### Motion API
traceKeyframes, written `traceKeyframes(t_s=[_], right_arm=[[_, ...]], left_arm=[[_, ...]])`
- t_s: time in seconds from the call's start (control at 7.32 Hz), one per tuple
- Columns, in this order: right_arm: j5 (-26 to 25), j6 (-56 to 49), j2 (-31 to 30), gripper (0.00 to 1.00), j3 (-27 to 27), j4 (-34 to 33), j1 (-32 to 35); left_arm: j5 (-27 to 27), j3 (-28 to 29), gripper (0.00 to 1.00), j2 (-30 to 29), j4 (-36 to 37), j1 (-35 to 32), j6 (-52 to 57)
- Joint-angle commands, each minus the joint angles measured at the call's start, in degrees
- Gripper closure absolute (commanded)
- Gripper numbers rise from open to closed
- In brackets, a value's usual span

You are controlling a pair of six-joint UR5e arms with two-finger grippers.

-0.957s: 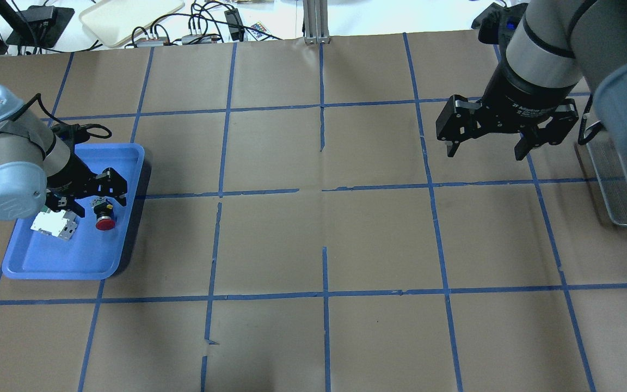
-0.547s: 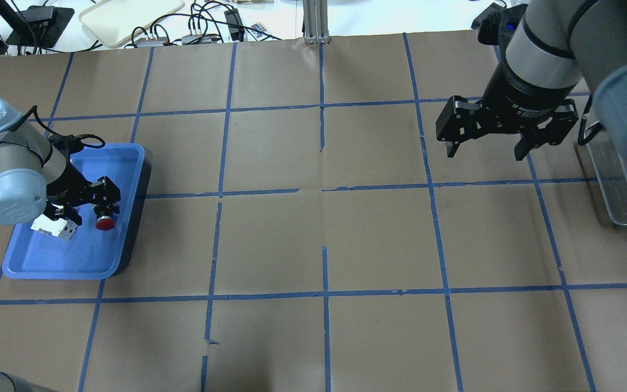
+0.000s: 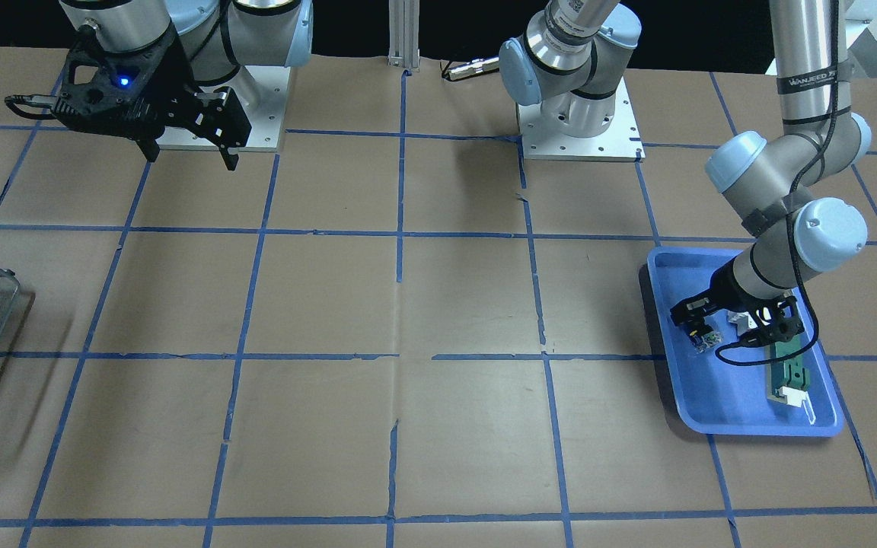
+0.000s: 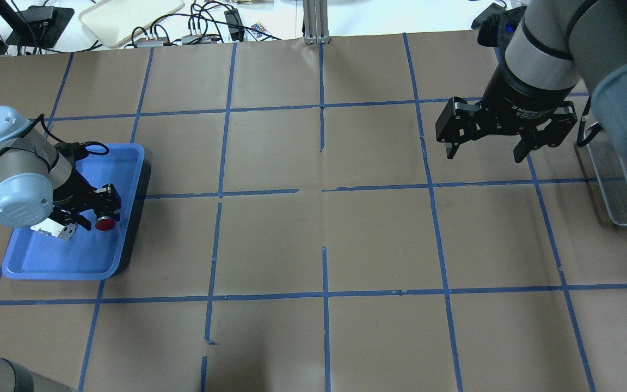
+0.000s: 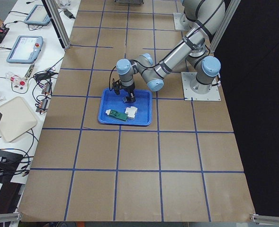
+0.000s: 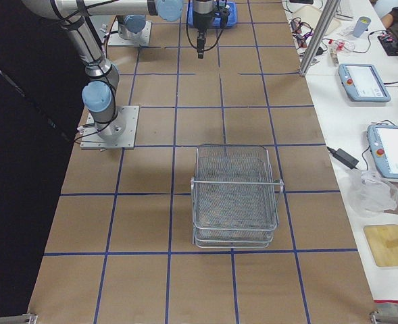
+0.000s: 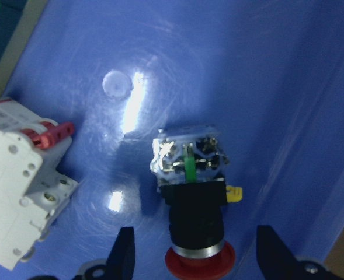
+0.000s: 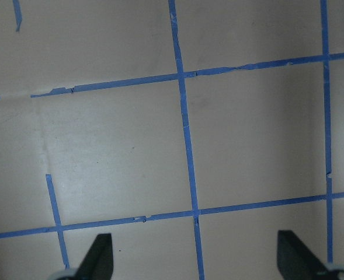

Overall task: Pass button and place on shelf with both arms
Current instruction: 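Close the left gripper on the red push-button's cap end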

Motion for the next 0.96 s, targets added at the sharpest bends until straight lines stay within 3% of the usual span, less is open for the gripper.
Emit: traceKeyframes(t_s=[0.0,0.27,0.55,0.68,0.82], right_arm=[[-0.12,-0.27,-0.17,0.00,1.32,-0.37,-0.24],[-0.04,-0.54,-0.17,0.00,1.32,-0.46,-0.60],[-0.04,-0.45,-0.17,0.00,1.32,-0.55,-0.69],[-0.04,0.33,-0.17,0.00,1.23,-0.55,-0.69],[0.49,1.03,-0.17,0.00,0.97,-0.46,-1.99]], left_arm=[[-0.07,0.02,0.68,-0.09,-0.07,0.01,1.12],[-0.15,0.19,0.82,0.00,-0.07,-0.34,6.19],[0.02,2.38,0.90,0.70,-0.59,-1.39,20.84],[0.02,4.57,0.93,2.01,-3.29,-3.84,24.13],[1.33,8.50,1.00,3.15,-10.89,-7.95,24.42]])
